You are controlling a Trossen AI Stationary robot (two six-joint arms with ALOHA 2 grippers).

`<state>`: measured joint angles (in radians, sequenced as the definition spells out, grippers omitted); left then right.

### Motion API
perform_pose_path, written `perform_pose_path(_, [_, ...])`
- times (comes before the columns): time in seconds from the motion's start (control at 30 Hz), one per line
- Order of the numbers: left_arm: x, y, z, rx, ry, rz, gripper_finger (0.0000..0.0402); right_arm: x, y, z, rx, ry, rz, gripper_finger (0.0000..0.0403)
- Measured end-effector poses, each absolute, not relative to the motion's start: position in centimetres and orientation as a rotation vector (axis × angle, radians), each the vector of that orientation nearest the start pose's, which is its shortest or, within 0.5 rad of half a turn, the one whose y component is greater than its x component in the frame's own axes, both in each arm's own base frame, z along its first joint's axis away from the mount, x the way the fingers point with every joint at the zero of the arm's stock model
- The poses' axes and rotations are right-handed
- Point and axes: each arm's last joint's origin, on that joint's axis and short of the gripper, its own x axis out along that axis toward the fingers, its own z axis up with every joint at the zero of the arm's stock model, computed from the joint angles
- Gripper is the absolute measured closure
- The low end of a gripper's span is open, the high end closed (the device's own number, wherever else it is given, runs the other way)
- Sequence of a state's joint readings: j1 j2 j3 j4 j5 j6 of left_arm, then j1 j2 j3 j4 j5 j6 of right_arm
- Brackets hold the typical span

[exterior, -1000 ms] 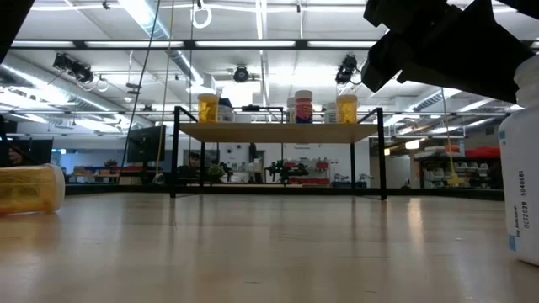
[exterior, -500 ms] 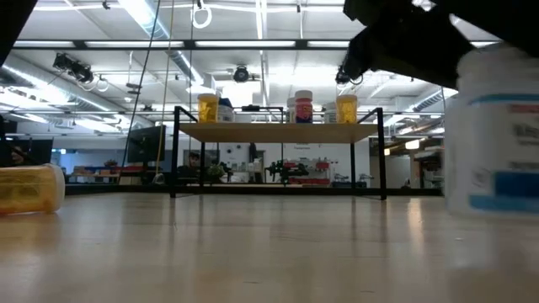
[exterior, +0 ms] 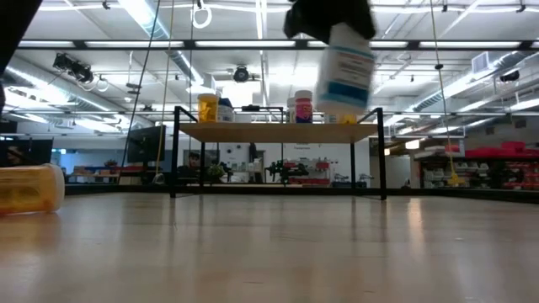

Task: Pick and place medicine bottles onto shelf by color
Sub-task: Put the white medicine bottle on the shelf

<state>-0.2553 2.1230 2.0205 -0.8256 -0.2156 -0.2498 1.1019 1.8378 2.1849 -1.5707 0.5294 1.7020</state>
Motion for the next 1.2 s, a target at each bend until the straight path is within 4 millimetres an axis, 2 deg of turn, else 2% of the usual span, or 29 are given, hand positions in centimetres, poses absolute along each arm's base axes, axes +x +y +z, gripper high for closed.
perform_pose_path(0.23, [43.2,-4.2,32.6,-0.071,0.906,0.221,0.0200,16.9,28.5,41.2,0.646,0.839,-0.326,0.0156])
perform_pose_path(0.4, [41.4,1.0,35.0,-0.123,0.895,0.336,0.0211,18.7,27.3,41.3,0.612,0.785,-0.369,0.0156])
perform_pose_path(0.6, [39.2,6.6,36.8,-0.137,0.881,0.443,0.0202,22.4,24.3,41.3,0.573,0.732,-0.469,0.0156])
perform_pose_path(0.77, [37.6,10.5,37.7,-0.143,0.876,0.516,0.0199,24.9,20.7,42.0,0.555,0.711,-0.543,0.0156])
perform_pose_path(0.97, [36.5,13.7,37.8,-0.110,0.893,0.557,0.0210,25.0,16.3,44.3,0.534,0.672,-0.563,0.0156])
perform_pose_path(1.2, [35.5,17.2,38.1,-0.113,0.841,0.629,0.0195,23.1,11.6,47.3,0.522,0.577,-0.594,0.0156])
